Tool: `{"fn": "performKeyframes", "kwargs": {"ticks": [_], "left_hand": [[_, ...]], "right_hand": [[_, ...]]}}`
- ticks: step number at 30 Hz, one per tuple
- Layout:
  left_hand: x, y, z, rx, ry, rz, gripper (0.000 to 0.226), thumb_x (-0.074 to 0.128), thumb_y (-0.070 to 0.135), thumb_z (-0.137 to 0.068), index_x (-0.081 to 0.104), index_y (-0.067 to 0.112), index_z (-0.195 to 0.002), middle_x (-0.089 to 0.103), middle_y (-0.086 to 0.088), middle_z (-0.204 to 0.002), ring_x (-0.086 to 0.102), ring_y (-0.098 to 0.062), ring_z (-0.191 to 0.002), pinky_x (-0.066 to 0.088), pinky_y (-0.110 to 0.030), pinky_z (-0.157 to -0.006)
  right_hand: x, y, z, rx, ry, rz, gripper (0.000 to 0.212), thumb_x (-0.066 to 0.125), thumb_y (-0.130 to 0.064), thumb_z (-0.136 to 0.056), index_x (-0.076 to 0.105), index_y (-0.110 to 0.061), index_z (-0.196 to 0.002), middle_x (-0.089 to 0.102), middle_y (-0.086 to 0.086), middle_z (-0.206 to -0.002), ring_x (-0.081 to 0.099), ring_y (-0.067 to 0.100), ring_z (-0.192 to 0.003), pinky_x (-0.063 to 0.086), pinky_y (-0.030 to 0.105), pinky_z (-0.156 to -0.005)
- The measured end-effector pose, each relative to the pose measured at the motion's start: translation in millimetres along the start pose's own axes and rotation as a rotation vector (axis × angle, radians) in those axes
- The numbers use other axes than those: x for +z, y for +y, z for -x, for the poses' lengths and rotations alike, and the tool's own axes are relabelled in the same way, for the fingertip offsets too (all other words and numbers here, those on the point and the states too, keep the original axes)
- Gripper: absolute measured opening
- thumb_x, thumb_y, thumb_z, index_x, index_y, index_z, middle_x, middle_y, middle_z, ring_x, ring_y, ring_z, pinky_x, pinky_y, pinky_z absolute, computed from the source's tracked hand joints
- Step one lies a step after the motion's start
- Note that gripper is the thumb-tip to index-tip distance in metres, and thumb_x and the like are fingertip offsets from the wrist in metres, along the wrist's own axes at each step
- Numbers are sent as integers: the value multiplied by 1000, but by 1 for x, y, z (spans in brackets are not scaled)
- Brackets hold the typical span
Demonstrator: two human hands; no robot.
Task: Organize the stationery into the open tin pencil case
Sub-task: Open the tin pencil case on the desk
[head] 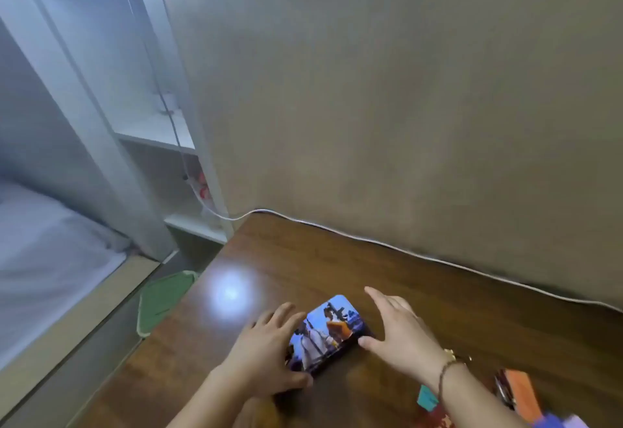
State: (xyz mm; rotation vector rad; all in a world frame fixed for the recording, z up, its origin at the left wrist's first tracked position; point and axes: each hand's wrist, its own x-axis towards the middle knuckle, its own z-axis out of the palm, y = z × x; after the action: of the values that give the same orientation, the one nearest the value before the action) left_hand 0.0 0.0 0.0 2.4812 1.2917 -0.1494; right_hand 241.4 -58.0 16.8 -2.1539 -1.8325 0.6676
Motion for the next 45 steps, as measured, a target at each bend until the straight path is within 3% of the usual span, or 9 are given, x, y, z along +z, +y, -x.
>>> {"fn": "performKeyframes", "kwargs": {"ticks": [4,10,22,27,30,33,36,40,45], "left_hand": [[40,-15,-10,10,-9,-132,111,61,78,-60,14,40,-153,18,7,-158,28,-23,-139,36,-37,-108],[69,-36,-11,128,139,-110,100,64,66,-62,24,42,-150,27,11,-148,30,-17,-132,41,-32,-102],[90,-44,80,282,-42,-12,92,79,48,-68,25,60,-142,21,33,-142,19,3,-135,35,-26,-110],[75,-57,88,229,-34,297,72,81,31,-82,42,47,-140,52,25,-136,49,9,-121,44,-10,-96],[59,-65,83,189,67,592,48,71,34,-87,54,39,-132,69,15,-120,63,6,-108,54,-16,-85],[64,-73,65,144,394,756,21,64,21,-95,67,27,-115,73,5,-102,66,8,-86,53,-16,-73],[80,-79,45,108,512,720,19,66,16,-95,66,33,-103,68,5,-111,63,-2,-101,48,-22,-87],[102,-84,31,65,476,531,29,71,28,-91,65,24,-119,63,3,-124,56,-11,-117,43,-30,-104],[109,-88,60,159,356,435,72,56,78,-69,53,38,-128,50,19,-135,43,1,-127,30,-19,-106]], "right_hand": [[48,17,-16,32,-59,59,101,68,-50,-76,3,-32,-151,26,-7,-156,9,17,-147,17,41,-119],[88,30,-14,-58,153,182,95,64,-49,-78,6,-28,-151,43,-4,-141,24,18,-138,16,38,-118],[117,18,108,-151,146,270,92,66,-44,-82,3,-37,-149,53,-5,-129,33,16,-133,1,45,-119],[122,22,125,-128,204,188,98,67,-51,-78,3,-35,-150,52,-7,-131,34,11,-135,-5,49,-119],[118,25,128,-103,362,170,90,62,-56,-80,13,-29,-150,52,-11,-130,34,11,-134,7,43,-120],[118,13,132,-298,565,203,59,61,-54,-83,46,-31,-135,56,-12,-123,43,10,-123,34,32,-109],[121,-12,128,-439,283,177,60,63,-56,-81,45,-36,-135,47,-16,-136,39,3,-126,38,30,-107],[133,-30,97,-496,39,282,87,67,-63,-73,26,-38,-146,33,-14,-150,26,7,-137,25,31,-115],[139,-37,70,-436,-72,357,107,71,-68,-63,16,-36,-149,26,-13,-150,22,11,-137,25,35,-115]]}}
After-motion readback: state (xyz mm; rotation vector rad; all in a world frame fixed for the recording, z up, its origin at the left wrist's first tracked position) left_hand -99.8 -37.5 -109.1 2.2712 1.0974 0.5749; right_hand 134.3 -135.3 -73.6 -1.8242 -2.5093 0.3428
